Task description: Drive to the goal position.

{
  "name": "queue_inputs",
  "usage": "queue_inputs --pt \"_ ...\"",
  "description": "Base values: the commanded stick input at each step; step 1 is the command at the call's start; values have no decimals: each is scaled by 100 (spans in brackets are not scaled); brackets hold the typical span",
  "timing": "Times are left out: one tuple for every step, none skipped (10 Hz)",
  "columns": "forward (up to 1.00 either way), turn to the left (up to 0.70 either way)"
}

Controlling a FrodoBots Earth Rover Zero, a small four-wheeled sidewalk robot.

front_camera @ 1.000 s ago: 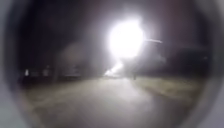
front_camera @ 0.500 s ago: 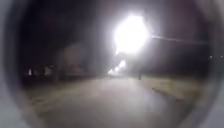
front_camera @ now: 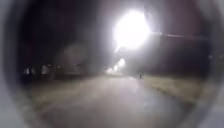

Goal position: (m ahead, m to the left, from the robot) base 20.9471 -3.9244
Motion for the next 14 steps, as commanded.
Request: queue_inputs --pt "100 -2" --pt "100 -1" --pt "100 -1" --pt "100 0" --pt "100 0" --pt "100 0" --pt "100 0" --pt "100 0" --pt "100 0" --pt "100 0" --pt "100 0" --pt "100 0" --pt "100 0" --pt "100 0"
